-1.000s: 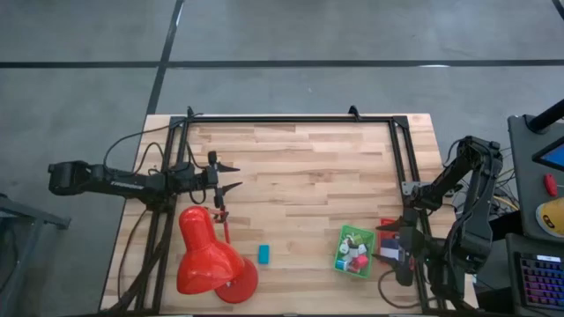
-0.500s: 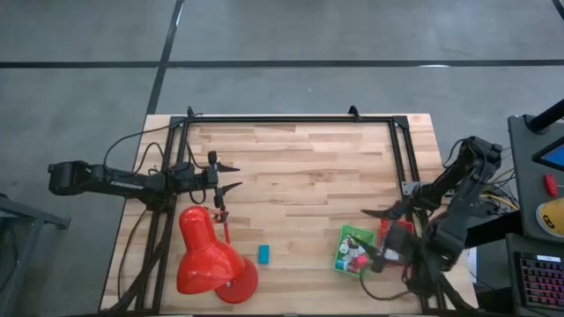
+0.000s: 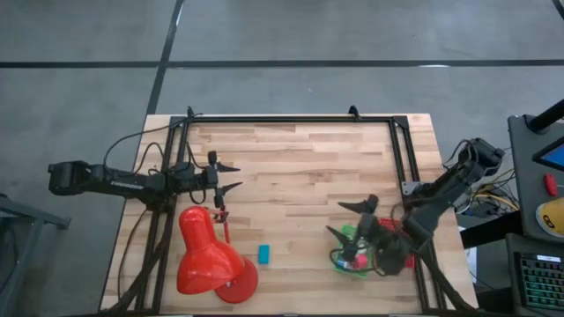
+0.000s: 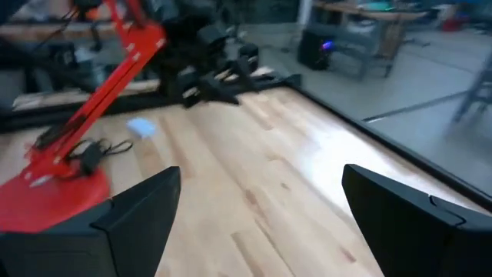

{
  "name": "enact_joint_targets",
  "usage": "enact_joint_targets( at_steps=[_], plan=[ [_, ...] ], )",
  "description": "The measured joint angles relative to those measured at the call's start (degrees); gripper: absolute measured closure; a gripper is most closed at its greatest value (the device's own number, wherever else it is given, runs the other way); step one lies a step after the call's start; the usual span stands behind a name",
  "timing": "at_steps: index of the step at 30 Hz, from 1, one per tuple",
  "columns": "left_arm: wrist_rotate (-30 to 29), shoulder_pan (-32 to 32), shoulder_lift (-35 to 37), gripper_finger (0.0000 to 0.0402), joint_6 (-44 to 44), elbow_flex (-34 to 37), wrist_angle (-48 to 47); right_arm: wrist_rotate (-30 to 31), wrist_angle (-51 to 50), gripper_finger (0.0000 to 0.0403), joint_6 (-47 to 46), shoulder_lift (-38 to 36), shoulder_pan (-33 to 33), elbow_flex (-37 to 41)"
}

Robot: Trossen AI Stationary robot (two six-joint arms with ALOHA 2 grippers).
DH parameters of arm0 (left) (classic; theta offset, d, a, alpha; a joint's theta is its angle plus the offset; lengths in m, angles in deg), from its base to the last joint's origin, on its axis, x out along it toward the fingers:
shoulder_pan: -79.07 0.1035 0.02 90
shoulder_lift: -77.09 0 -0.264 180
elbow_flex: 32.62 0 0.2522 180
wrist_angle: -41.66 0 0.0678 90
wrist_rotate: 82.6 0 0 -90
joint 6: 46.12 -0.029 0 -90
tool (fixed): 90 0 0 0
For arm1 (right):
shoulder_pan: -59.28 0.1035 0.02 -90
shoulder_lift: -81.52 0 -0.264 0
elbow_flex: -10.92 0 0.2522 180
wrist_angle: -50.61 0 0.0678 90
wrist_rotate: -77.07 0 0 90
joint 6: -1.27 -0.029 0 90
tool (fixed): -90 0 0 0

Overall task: Pick & Place Office items
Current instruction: Put the light blue digital clock into the red basket

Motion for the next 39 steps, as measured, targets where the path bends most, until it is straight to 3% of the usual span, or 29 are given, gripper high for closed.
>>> enact_joint_targets(
  at_steps=[3,8,10,12,21,25,31,39],
  plan=[
    [0.0,0.0,0.0,0.0184,0.0,0.0,0.0,-9.8,11.8,0.0044,12.4,1.2,-4.4,1.4],
    [0.0,0.0,0.0,0.0184,0.0,0.0,0.0,-36.5,39.2,0.0044,36.0,6.2,-12.8,4.6],
    [0.0,0.0,0.0,0.0184,0.0,0.0,0.0,-45.1,48.7,0.0044,40.8,9.5,-16.0,5.2],
    [0.0,0.0,0.0,0.0184,0.0,0.0,0.0,-49.9,53.7,0.0044,41.7,13.1,-18.6,5.2],
    [0.0,0.0,0.0,0.0184,0.0,0.0,0.0,-51.3,53.5,0.0044,32.5,25.5,-24.8,4.8],
    [0.0,0.0,0.0,0.0184,0.0,0.0,0.0,-52.2,54.6,0.0044,34.3,29.1,-25.1,4.8],
    [0.0,0.0,0.0,0.0184,0.0,0.0,0.0,-62.4,62.0,0.0044,32.8,34.6,-25.1,2.8],
    [0.0,0.0,0.0,0.0184,0.0,0.0,-0.1,-63.7,62.1,0.0044,40.5,42.9,-25.2,-4.5]
  ],
)
